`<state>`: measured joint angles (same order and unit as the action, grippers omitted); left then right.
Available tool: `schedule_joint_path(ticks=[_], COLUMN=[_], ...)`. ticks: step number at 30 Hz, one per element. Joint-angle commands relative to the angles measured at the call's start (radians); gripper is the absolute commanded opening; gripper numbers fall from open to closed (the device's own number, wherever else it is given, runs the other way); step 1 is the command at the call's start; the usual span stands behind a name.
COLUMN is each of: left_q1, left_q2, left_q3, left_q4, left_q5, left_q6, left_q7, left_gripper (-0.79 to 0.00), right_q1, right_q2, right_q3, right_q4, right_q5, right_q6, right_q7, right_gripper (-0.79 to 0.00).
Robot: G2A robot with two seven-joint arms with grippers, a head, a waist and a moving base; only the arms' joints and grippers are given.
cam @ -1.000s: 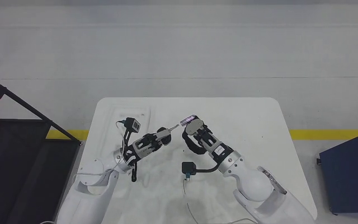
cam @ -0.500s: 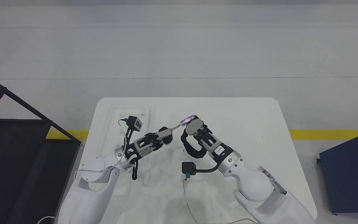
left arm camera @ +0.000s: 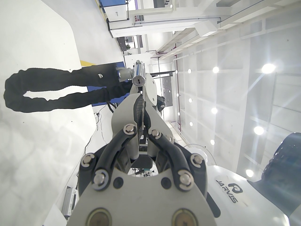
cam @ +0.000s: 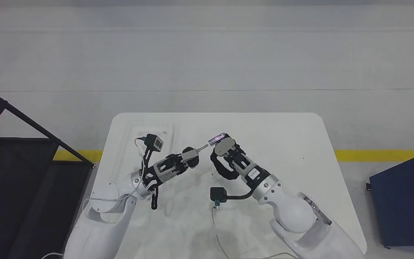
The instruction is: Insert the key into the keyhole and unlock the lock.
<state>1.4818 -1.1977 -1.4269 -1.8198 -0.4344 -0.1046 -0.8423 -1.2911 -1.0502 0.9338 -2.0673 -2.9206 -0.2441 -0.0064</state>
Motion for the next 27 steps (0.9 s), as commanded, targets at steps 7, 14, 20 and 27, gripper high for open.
schedule_joint_path(ticks=[7, 14, 20, 27], left_q1=[0.013, 0.023, 0.024, 0.021], left_q2=[0.006, 0.01, 0.012, 0.012], left_q3=[-0.005, -0.008, -0.002, 0.016], left_q4=[-0.01, -0.011, -0.008, -0.003], left_q5=[0.001, -0.003, -0.006, -0.007], left_q6=[0.004, -0.001, -0.01, -0.016], left_q7=[0.002, 0.005, 0.012, 0.051], left_gripper=[-0.785, -0.785, -0.785, -0.785], right_q1=[0.0, 0.0, 0.0, 0.0], right_q2=[0.0, 0.0, 0.0, 0.0], right_q3=[0.0, 0.0, 0.0, 0.0], right_q4=[0.0, 0.0, 0.0, 0.0], right_q5=[0.0, 0.0, 0.0, 0.0], right_q6=[0.0, 0.0, 0.0, 0.0], right_q7=[0.0, 0.0, 0.0, 0.0], right_gripper=[-0.785, -0.785, -0.785, -0.785])
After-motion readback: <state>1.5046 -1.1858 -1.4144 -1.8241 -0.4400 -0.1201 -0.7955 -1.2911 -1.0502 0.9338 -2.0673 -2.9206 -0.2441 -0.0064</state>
